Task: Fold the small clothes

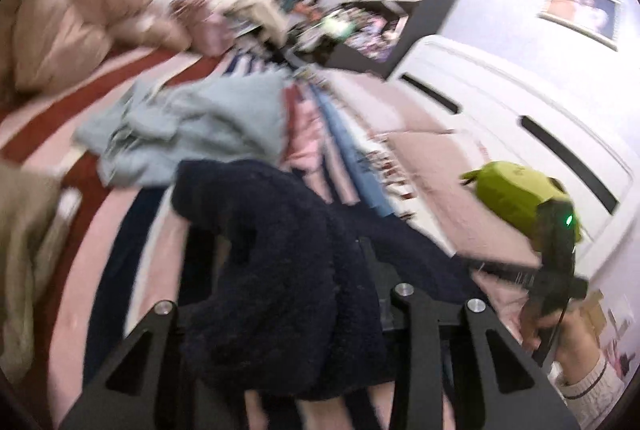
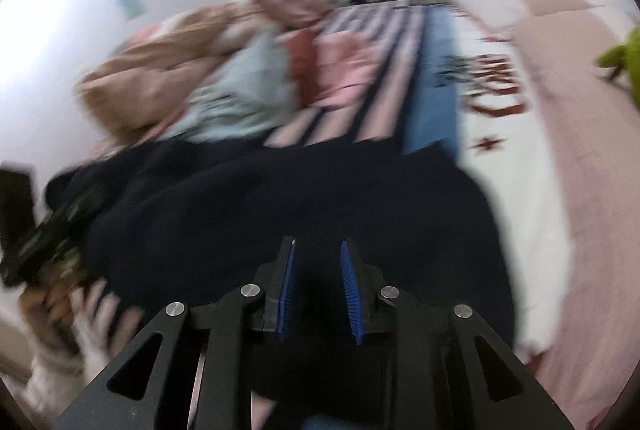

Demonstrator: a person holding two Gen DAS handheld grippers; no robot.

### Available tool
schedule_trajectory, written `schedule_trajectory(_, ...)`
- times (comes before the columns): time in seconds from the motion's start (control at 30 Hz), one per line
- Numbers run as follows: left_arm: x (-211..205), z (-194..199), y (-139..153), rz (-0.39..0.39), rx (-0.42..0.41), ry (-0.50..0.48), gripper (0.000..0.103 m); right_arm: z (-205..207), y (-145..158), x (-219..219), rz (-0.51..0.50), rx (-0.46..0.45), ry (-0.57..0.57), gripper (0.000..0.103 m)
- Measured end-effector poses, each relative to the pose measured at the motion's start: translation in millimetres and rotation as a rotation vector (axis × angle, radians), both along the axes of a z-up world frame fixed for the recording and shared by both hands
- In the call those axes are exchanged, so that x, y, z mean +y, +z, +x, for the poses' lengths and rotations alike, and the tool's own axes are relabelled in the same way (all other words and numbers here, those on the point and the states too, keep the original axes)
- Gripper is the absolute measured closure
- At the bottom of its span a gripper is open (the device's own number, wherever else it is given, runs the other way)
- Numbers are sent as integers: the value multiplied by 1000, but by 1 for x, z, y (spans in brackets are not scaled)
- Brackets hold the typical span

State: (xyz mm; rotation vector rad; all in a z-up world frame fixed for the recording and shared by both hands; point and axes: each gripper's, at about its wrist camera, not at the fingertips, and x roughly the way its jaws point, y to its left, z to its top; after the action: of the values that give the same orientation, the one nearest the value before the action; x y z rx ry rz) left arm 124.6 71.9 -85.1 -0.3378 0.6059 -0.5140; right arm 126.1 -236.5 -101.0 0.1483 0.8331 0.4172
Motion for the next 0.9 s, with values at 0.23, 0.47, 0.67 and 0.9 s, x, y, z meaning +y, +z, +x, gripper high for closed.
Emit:
schedule_trajectory(0.23,-58,-6,51,44,-122,-138,72,-37,8,-11,37,-31,-26,84)
schedule_trajectory(0.47,-139,8,58,7,-60,-398,72,-67,24,-69,63,-73,-135,84)
schedule_trajectory(0.67,-195,8,32,66,10,-499,72,-83,27,-104,87,-91,-193,84)
schedule_trajectory(0.9,-226,-7,21,119,18,-551,63,-90,29,-124,127,-92,-226,84)
